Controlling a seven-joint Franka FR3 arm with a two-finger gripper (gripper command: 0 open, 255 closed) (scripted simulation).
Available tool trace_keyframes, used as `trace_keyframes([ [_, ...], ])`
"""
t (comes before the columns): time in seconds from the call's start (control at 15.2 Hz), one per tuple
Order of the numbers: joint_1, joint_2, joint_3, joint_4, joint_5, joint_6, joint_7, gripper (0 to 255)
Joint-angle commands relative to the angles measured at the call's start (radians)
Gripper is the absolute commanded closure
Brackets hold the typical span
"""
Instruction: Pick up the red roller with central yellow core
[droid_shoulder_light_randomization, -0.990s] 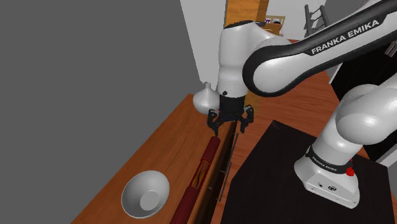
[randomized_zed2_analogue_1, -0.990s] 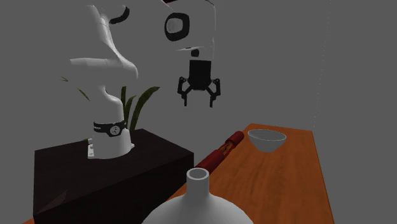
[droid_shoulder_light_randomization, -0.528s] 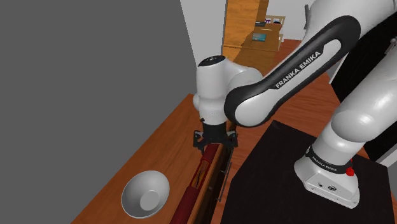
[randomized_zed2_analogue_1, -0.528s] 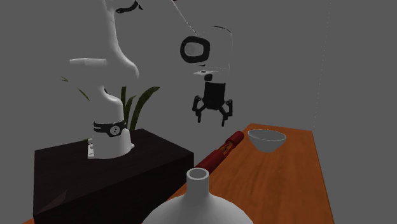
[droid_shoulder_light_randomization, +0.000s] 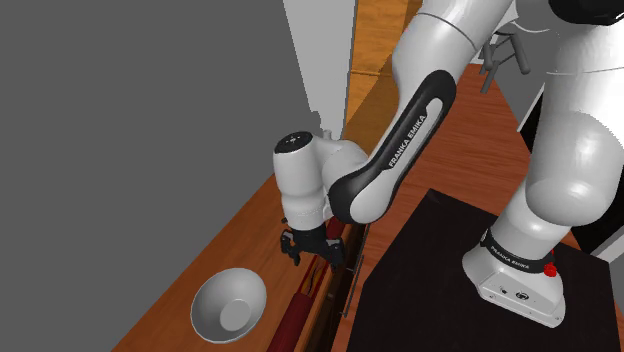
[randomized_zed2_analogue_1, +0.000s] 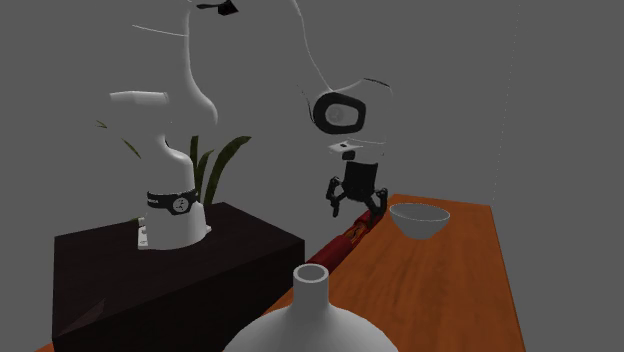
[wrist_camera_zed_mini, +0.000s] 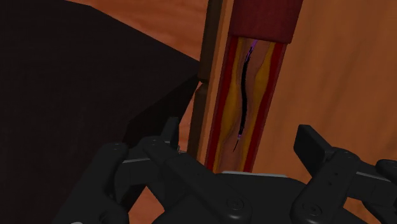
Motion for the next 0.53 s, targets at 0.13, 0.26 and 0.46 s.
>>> trace_keyframes([
  [0.13, 0.048, 0.067, -0.055, 0.017, -0.067, 0.035, 0.057, 0],
  [0.26, 0.066, 0.094, -0.078, 0.021, -0.094, 0.055, 0.074, 0],
  [0.46, 0.081, 0.115, -0.097, 0.024, -0.114, 0.070, 0.087, 0],
])
